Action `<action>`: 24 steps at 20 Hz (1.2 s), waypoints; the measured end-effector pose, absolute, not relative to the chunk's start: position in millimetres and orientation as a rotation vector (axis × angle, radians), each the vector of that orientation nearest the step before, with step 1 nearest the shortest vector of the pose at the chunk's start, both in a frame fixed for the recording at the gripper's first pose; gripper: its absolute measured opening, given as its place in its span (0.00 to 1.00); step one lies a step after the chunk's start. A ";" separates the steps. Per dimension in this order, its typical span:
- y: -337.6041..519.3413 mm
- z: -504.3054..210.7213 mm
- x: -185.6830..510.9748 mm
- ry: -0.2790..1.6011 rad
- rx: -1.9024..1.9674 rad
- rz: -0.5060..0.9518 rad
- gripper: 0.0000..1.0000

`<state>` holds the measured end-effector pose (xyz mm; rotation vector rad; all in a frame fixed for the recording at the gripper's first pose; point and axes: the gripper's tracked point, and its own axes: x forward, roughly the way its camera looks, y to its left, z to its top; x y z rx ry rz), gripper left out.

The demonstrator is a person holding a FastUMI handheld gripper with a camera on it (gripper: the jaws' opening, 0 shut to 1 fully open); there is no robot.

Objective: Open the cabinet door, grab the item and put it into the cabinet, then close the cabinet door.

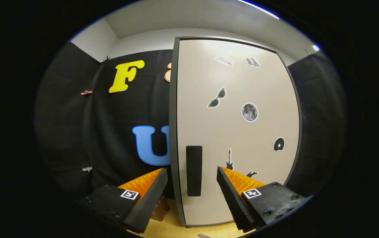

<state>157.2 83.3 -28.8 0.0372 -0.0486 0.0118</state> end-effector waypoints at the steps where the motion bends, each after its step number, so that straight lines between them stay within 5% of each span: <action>1: 81.7 -31.8 165.8 -0.048 0.041 0.001 0.98; 13: 74.9 -73.6 216.4 0.035 0.033 -0.048 0.86; 24: 79.3 -72.4 216.6 0.002 0.002 -0.080 0.25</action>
